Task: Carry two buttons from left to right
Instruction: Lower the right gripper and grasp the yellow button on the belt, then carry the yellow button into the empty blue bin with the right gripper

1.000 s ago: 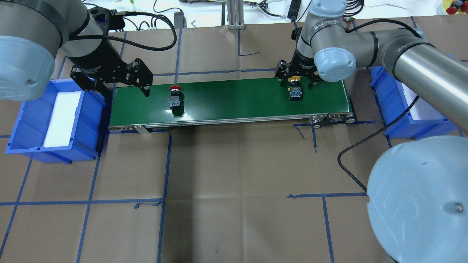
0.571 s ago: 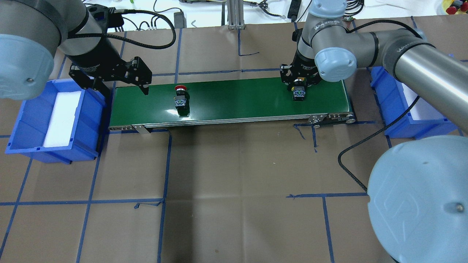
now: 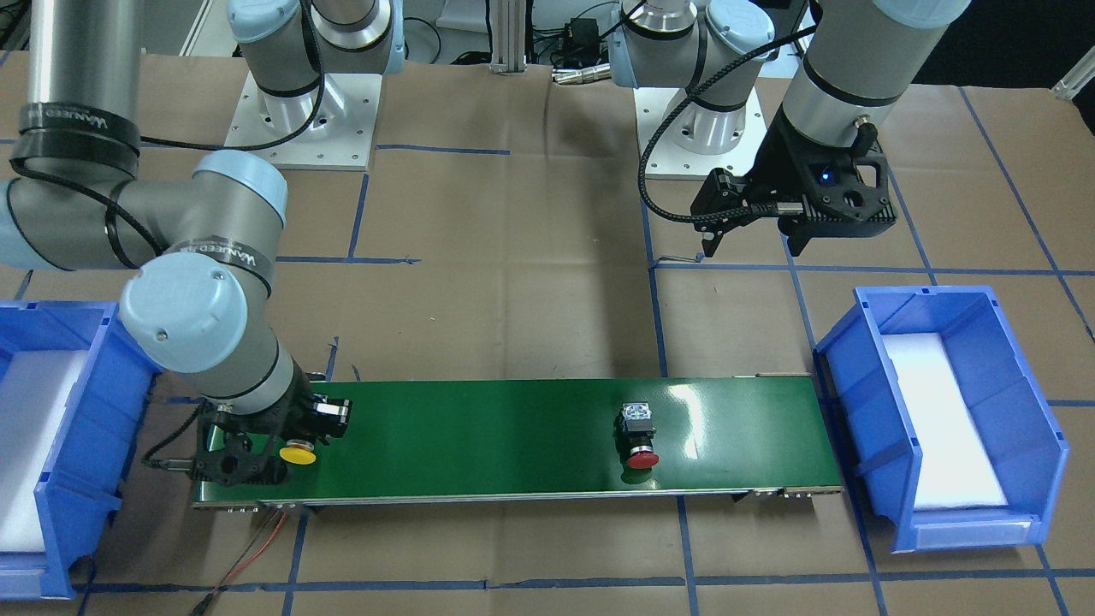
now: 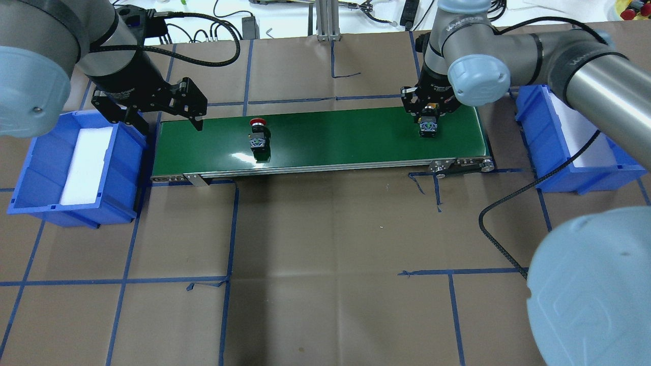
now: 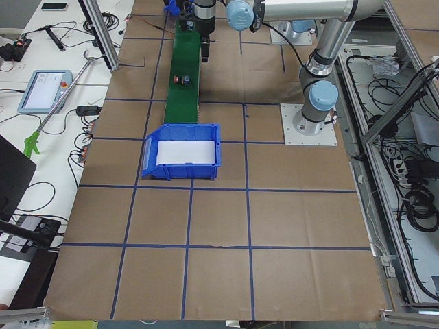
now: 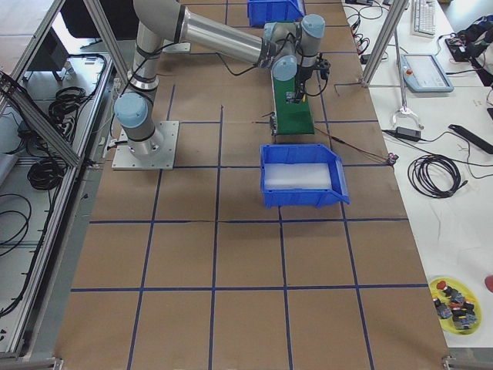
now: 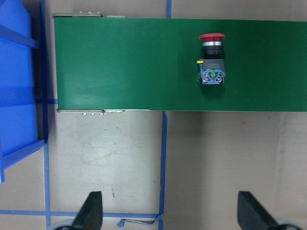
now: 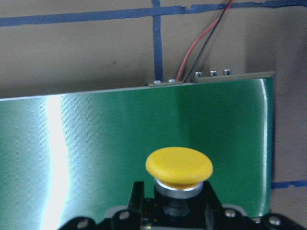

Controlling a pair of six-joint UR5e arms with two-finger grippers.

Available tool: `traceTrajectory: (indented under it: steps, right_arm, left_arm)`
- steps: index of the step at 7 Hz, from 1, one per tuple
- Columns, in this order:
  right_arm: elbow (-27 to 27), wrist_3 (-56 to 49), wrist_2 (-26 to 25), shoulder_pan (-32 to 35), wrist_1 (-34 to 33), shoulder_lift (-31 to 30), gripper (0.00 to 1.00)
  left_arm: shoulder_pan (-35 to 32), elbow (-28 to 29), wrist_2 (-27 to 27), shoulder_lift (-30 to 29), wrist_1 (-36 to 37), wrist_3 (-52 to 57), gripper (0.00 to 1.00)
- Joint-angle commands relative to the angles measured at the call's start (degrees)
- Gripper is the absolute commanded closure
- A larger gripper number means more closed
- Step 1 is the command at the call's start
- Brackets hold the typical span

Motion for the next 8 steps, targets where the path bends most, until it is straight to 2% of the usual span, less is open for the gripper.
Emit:
traceTrajectory:
  steps: [1,3,4,5,6,8]
  right_arm:
    - [-3.0,-14.7,0.0,-10.0,7.9,-6.1,0.94]
    - [-2.8,-33.4,0.6,-21.9,7.2,-7.6,0.94]
    - [-2.9,-39.5,0.3,-25.6,6.8,-6.9,0.95]
    - [-2.6,-39.7,0.7,-29.0,6.6,-6.1,0.95]
    - [-1.3,-39.9,1.0,-29.6,2.0,-3.9,0.95]
    - [5.6,-39.7,2.7,-29.5,-8.8,-1.5,0.95]
  left_arm:
    - [0.1,0.0,0.0,0.1,0.0,-0.4,0.00]
    - [0.1,0.0,1.3,-0.1,0.0,-0.5,0.00]
    - [0.0,0.0,2.0,-0.1,0.0,-0.6,0.00]
    - [0.0,0.0,1.8,-0.1,0.0,-0.6,0.00]
    - [0.0,0.0,1.8,-0.1,0.0,-0.6,0.00]
    - [0.0,0.1,1.4,-0.1,0.0,-0.6,0.00]
